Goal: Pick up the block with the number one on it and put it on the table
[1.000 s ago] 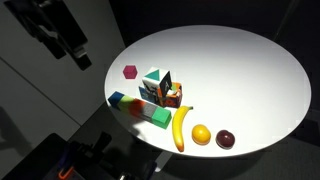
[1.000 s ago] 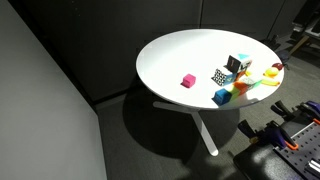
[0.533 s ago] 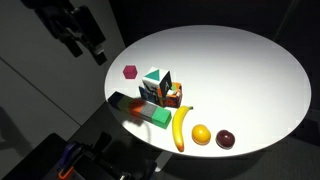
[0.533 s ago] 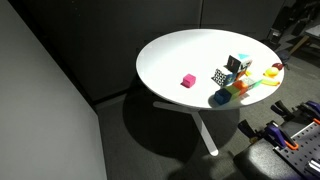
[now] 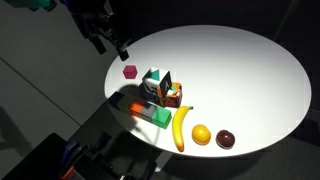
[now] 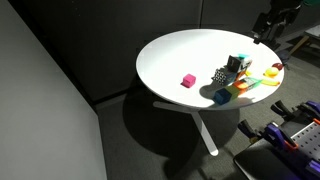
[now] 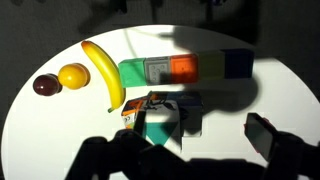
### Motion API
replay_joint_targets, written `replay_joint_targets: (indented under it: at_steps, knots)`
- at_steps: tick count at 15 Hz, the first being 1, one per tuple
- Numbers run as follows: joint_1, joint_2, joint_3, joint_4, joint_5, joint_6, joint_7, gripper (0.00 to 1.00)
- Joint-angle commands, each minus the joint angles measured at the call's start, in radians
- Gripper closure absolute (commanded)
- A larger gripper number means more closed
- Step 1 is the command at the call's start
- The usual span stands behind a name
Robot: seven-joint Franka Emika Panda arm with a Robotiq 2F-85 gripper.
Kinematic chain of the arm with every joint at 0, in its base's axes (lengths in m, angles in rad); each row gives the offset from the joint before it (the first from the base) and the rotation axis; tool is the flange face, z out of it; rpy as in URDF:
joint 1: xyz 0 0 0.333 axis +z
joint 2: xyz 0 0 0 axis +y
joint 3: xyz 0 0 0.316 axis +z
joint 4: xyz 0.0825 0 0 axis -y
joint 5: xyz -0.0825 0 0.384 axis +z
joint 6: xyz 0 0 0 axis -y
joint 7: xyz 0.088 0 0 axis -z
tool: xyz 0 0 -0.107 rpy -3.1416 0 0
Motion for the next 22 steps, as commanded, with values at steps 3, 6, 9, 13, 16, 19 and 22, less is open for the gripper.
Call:
replay_joint_targets:
  at_steps: [3, 6, 9, 13, 16, 19, 22]
  knots:
    - [-0.022, 0.173, -0.015, 0.133, -0.079, 0.010, 0.055, 0.00]
    - [-0.023, 0.247, -0.041, 0.185, -0.095, 0.016, 0.040, 0.00]
    - [-0.019, 0.308, -0.068, 0.229, -0.085, 0.011, 0.018, 0.00]
    - [-0.019, 0.370, -0.096, 0.277, -0.071, -0.002, -0.037, 0.00]
    - [-0.021, 0.400, -0.112, 0.305, -0.067, -0.009, -0.077, 0.00]
    - [-0.012, 0.386, -0.111, 0.267, -0.071, 0.012, -0.042, 0.00]
    - [-0.010, 0.386, -0.110, 0.266, -0.071, 0.012, -0.042, 0.00]
